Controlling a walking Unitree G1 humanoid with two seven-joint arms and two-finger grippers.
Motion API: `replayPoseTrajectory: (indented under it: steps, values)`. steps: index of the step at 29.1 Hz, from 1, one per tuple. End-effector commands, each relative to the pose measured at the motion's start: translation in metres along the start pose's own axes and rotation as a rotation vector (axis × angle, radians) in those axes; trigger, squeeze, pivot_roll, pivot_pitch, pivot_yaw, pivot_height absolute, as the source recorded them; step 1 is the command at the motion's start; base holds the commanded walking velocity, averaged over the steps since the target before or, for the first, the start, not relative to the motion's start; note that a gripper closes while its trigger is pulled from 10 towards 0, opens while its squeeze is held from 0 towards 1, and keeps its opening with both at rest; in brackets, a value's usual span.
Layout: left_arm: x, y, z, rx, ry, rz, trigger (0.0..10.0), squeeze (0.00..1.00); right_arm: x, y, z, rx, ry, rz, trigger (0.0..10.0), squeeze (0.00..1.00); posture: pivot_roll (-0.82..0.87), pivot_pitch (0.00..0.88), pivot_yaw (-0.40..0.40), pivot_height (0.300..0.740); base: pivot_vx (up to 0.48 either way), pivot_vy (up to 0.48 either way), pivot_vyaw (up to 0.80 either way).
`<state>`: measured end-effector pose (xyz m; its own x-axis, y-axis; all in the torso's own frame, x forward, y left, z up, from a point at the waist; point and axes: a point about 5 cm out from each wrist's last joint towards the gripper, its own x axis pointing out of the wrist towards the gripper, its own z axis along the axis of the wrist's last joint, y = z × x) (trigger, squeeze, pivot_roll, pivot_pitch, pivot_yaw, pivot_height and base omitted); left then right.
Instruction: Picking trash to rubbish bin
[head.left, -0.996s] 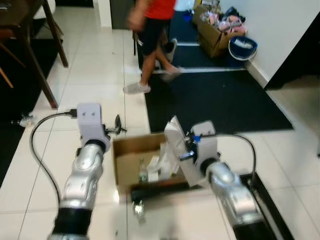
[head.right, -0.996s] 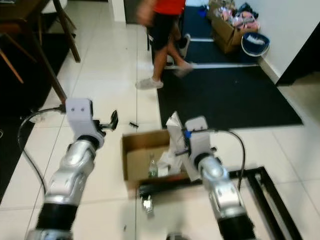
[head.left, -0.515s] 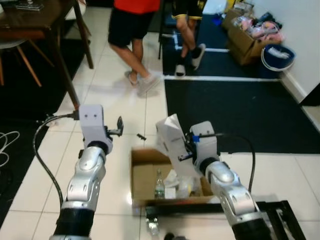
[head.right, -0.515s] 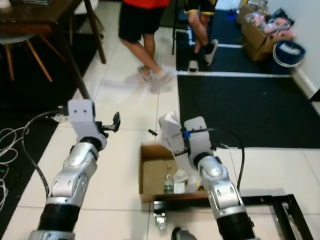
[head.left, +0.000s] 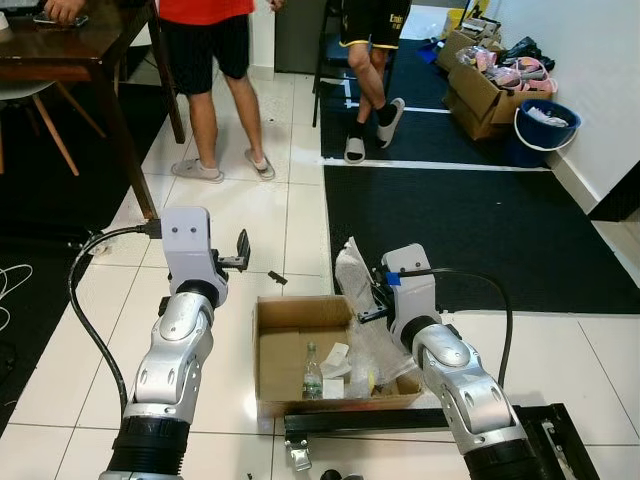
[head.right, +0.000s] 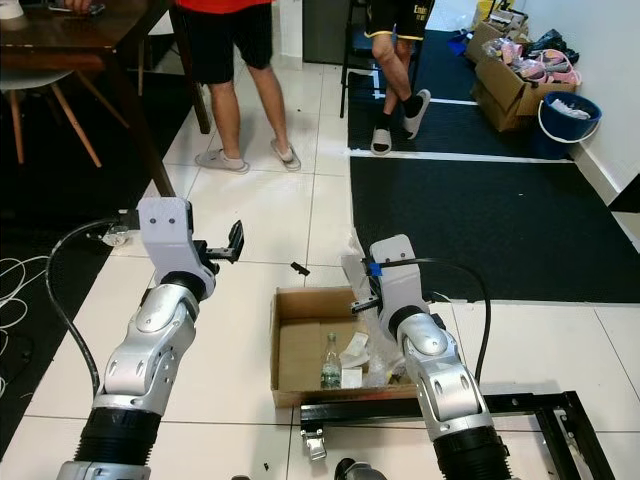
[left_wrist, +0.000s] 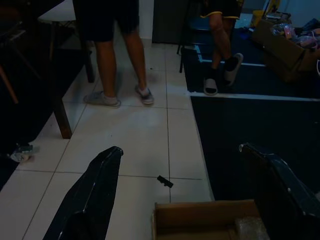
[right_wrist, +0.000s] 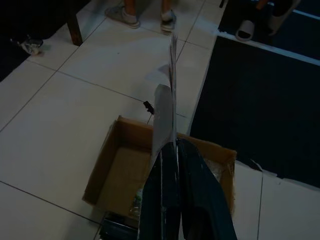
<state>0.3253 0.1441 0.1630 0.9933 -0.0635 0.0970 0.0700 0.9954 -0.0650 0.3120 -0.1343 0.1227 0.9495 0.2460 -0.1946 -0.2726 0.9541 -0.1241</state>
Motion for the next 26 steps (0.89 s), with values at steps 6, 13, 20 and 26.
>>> replayPoseTrajectory:
  steps: [6,13,20,26]
  values:
    - [0.003,-0.003,-0.002,0.030,-0.005,-0.016,10.0,0.00,0.013,-0.013,-0.005,0.031,0.008,-0.025,10.0,0.00,-0.03,0.189,-0.021,0.740,0.000,0.000,0.00]
    - [0.016,-0.012,0.002,0.062,-0.022,-0.056,10.0,0.00,0.044,-0.031,0.009,0.044,-0.011,-0.089,10.0,0.00,-0.02,0.229,-0.026,0.740,0.000,0.000,0.00]
    - [0.020,-0.015,0.004,0.065,-0.024,-0.067,10.0,0.00,0.060,-0.033,0.024,0.034,-0.020,-0.096,10.0,0.00,-0.02,0.252,-0.028,0.740,0.000,0.000,0.00]
    - [0.019,-0.016,-0.001,0.062,-0.021,-0.065,10.0,0.00,0.073,-0.033,0.055,0.015,-0.105,-0.085,10.0,0.00,-0.02,0.256,-0.038,0.740,0.000,0.000,0.00]
